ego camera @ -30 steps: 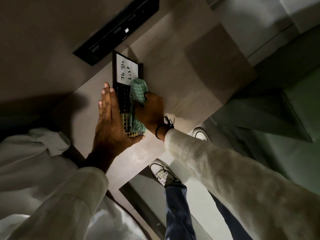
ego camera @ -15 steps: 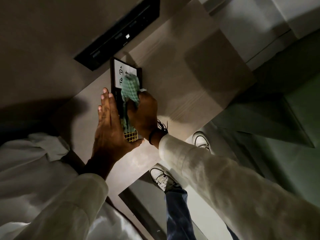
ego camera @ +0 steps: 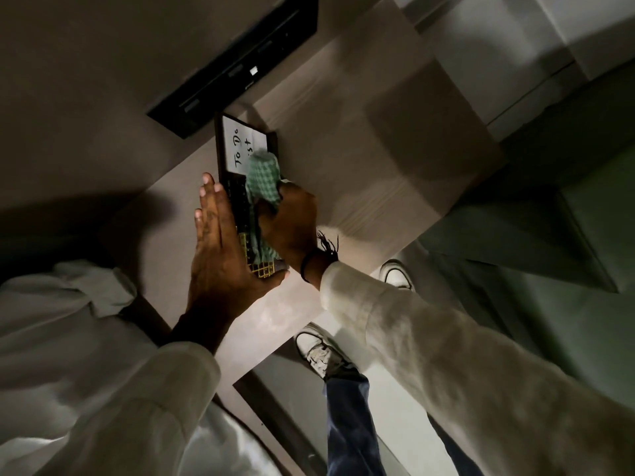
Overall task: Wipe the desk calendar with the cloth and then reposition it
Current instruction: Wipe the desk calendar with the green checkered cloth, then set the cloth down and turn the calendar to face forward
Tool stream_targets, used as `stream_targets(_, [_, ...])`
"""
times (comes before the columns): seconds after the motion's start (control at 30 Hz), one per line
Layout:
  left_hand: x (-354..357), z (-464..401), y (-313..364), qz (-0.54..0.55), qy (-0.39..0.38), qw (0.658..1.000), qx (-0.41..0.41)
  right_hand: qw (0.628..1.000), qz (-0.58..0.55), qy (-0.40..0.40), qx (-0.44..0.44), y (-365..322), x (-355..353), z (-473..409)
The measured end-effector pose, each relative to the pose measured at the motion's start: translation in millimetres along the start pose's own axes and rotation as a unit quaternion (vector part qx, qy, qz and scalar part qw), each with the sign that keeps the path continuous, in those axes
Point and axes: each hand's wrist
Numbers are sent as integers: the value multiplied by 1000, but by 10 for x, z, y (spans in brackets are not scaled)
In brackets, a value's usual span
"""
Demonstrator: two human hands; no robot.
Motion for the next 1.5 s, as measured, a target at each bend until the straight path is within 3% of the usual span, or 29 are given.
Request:
stream_targets(0.2, [-10, -9, -5, 9, -6, 1000, -9, 998, -32, -25, 48, 138, -59, 127])
stream_targets(0.37, [-14, -16, -36, -2, -7, 1000, -4, 999, -30, -4, -22, -52, 14, 154])
stream_targets(0.5, [-27, -5, 3, 7, -9, 1000, -9, 997, -45, -26, 53, 109, -82, 58])
stream_targets(0.63, [-28, -6, -10, 4, -8, 1000, -14, 999, -20, -17, 20, 33, -12, 56])
stream_targets(0.77, [-63, 8, 27, 11, -12, 1000, -17, 990, -75, -71, 95, 180, -115, 6])
stream_targets(0.9, [-60, 15, 35, 9, -19, 999, -26, 989, -63, -91, 101, 106, -144, -58])
stream_targets(1.0, [-92, -7, 47, -3, -33, 999, -25, 926, -264, -186, 198, 156, -390, -192])
stream_targets(1.07, [-113, -21, 56, -5, -35, 999, -14, 885, -316, -243, 239, 223, -652, -343])
stream_targets(1.2, [-152, -42, 71, -18, -46, 999, -9, 856, -298, -326, 270, 450, -1252, -711])
stream_targets(1.27, [-154, -41, 85, -25, -47, 999, -14, 877, -217, -344, 255, 580, -1534, -870])
stream_targets(1.37, [-150, -31, 64, -28, -50, 998, -21, 935, -69, -294, 186, 763, -1753, -1005])
stream_targets(1.43, [-145, -20, 83, -33, -47, 998, -24, 952, -16, -266, 154, 874, -1802, -1070])
stream_targets(1.5, [-151, -22, 93, -41, -45, 998, -23, 957, 105, -241, 121, 974, -1841, -1134])
Point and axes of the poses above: each hand's wrist, its own z-axis away from the middle knuckle, its own x-axis out of the palm, y = z × x, and after that the axes turned 15 degrees about -x, right-handed
